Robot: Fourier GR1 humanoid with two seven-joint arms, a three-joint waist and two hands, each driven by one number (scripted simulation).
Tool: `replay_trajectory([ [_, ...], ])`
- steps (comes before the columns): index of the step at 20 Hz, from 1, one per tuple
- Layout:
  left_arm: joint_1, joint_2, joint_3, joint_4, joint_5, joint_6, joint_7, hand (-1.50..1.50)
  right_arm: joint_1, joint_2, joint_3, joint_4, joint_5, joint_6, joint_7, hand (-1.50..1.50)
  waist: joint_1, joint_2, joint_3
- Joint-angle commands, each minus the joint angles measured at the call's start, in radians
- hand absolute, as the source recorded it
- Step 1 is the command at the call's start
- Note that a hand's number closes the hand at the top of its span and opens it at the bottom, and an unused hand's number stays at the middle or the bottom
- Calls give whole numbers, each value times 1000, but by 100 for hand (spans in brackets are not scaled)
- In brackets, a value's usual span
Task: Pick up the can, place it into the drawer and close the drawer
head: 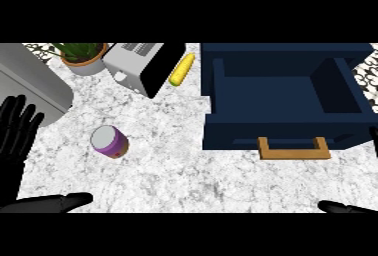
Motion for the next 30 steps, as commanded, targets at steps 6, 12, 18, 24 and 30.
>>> replay_trajectory([
  [6,112,-29,35,-149,44,-29,71,-150,30,-27,-115,67,-80,112,-81,-150,5,1,0],
  [12,105,-71,93,-112,139,-6,92,-150,209,2,-152,-31,-146,200,-117,-150,-3,-1,-1],
  [18,39,-73,141,-101,245,24,173,-150,235,-12,-230,-12,-201,276,-148,-150,-3,0,0],
  [24,-79,-39,188,79,302,22,165,-150,190,5,-265,0,-203,276,-129,-150,-3,1,-1],
  [30,-68,-73,157,186,248,8,44,-150,189,-23,-347,-5,-289,320,-56,-150,-1,1,-1],
])
